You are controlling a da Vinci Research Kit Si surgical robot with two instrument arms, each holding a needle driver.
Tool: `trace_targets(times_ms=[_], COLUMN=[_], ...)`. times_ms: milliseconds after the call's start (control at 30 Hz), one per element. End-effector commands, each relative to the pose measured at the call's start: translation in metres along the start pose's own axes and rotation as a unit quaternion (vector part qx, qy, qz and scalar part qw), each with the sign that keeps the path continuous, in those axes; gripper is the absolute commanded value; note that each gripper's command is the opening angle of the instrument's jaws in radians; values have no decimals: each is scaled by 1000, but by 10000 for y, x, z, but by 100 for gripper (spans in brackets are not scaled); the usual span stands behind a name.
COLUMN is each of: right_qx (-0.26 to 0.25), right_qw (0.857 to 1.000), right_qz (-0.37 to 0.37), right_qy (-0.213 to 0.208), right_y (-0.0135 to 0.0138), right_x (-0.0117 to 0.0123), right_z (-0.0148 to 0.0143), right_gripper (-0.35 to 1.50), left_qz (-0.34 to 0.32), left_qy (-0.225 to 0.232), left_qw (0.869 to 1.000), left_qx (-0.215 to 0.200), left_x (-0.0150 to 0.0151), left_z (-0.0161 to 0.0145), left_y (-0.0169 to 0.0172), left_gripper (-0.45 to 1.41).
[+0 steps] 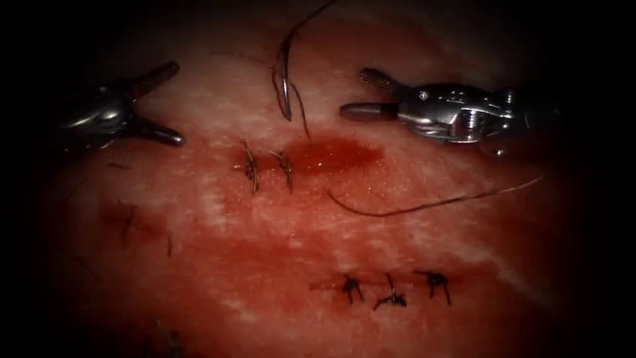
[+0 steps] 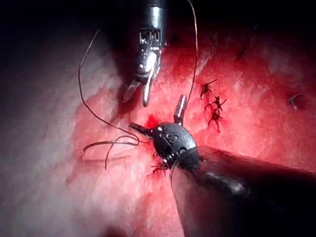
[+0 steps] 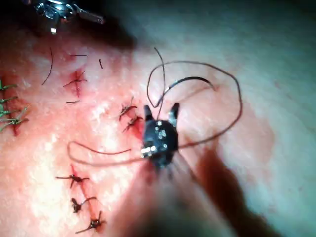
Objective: Wound Closure
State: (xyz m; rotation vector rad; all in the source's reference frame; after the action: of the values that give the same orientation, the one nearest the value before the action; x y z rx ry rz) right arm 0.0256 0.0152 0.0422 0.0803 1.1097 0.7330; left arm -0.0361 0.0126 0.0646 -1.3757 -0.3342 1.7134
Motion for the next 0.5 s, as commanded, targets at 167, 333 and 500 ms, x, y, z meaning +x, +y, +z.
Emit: trace_targets(times_ms=[167,333,500], right_qx=[8,11,11], right_qw=[1000,1000,1000], right_qz=[-7,-12,-12], right_qy=[0,-1,-3], right_y=[-15,-20,-20], right_x=[-8,-10,-11], right_z=[16,21,21], right_gripper=[148,148,148], left_qz=[7,32,69], left_qy=[-43,-50,-89], left_qw=[998,996,988], left_qx=[33,64,105], left_x=[12,29,45], left_z=[59,99,136], left_y=[-9,-22,-34], left_gripper=[94,94,94])
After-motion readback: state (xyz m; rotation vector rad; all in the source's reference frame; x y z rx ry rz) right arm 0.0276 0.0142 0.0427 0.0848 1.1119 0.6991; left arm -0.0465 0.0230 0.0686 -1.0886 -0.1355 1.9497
